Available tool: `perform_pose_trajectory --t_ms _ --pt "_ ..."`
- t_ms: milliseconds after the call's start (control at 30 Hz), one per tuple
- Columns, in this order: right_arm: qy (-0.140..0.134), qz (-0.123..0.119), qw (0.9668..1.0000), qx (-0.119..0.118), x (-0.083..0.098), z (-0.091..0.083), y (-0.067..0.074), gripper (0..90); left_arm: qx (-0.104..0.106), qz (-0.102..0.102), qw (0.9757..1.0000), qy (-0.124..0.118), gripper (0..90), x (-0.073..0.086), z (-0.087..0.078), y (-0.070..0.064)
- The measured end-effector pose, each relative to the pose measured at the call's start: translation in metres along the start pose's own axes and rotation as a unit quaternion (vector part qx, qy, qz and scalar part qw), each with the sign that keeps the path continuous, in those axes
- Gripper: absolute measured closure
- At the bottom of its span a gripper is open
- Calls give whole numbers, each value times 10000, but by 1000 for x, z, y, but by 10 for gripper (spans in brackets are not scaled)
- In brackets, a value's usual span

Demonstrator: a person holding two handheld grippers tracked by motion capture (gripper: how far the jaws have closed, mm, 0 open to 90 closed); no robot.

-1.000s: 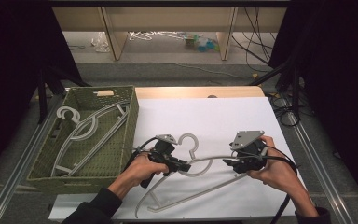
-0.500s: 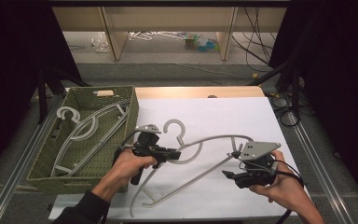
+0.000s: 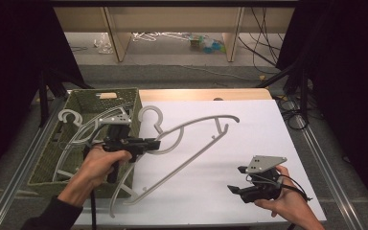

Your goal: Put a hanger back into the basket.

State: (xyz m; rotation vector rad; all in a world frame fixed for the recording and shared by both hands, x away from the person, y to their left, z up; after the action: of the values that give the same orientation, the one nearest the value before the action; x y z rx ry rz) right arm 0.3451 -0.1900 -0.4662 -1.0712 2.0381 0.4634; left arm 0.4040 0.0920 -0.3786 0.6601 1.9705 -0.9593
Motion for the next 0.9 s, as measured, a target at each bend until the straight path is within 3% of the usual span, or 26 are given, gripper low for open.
perform_pose_trajectory --t_ms 267,300,467,533,900 --pt "-32 33 10000 64 3 4 -4 276 -196 0 9994 -285 811 -15 -28 12" --pt "74 35 10000 -1 5 3 -3 272 -236 -9 9993 -306 810 -17 -32 15" --pt "101 58 9999 -57 6 4 -1 267 -410 -19 9983 -406 811 -23 -52 29" --pt "-1 101 9999 -71 5 6 0 266 -520 -27 9977 -423 811 -25 -59 37" --pt "153 138 9997 -92 10 7 -2 266 -1105 -107 9917 -653 811 -36 -99 91"
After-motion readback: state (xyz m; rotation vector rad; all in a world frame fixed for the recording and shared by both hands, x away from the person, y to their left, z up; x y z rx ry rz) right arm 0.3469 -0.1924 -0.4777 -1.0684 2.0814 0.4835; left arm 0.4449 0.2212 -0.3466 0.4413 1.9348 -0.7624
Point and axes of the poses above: each handheld gripper's, and its own axes: z roughly forward along the jaws, x roughly out of its underside, y roughly to its left, the point moved 9 cm from there along z, roughly forward along the jaws, and after that the axes turned 6 degrees about -y, right-handed, at the moved point
